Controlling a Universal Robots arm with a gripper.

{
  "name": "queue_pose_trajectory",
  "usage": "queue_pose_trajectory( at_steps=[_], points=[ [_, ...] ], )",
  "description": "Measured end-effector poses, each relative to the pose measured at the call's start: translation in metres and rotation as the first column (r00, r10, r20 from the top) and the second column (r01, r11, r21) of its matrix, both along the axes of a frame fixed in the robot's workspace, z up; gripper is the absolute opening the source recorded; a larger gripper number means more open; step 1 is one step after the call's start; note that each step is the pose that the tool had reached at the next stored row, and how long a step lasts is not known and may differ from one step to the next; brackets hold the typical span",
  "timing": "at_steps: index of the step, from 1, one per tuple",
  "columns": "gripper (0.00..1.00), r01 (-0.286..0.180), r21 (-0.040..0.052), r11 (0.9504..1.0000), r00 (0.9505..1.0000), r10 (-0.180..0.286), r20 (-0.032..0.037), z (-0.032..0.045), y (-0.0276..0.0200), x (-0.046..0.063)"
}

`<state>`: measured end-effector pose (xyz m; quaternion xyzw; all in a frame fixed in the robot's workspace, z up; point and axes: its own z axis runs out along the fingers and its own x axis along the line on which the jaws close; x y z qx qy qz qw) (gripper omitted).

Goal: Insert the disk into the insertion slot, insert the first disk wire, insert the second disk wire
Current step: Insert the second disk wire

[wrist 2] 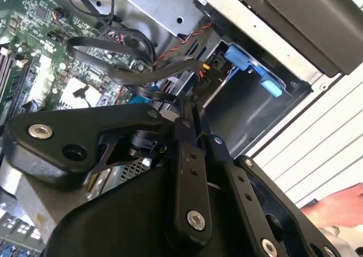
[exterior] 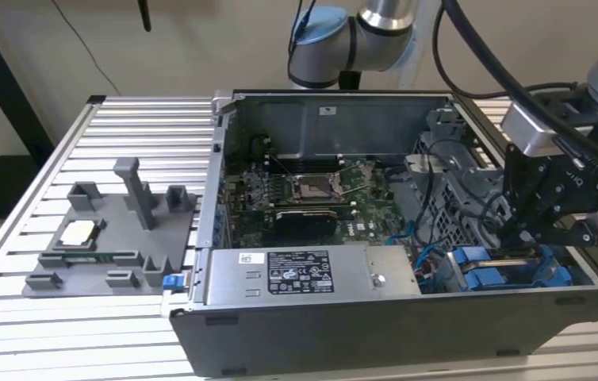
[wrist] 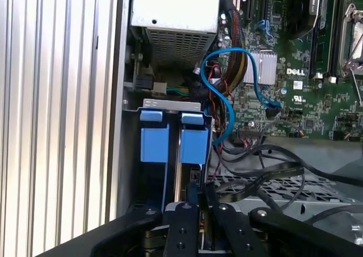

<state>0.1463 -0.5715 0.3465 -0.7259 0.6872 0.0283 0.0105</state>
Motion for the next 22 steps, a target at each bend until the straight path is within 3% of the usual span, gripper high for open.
queue_pose_trajectory(
  at_steps=[17,18,19,22],
  points=[
    [0.17,0.001,0.0016,1.0,1.0,-0.001,0.0029,-0.0106,0.0001,0.002],
    [0.17,0.002,0.0015,1.0,1.0,-0.002,0.0029,-0.0106,0.0,0.002],
    [0.24,0.002,0.0012,1.0,1.0,-0.002,0.0029,-0.0103,0.0,0.002],
    [0.24,0.003,0.0008,1.0,1.0,-0.003,0.0028,-0.0035,0.0,0.002]
  ],
)
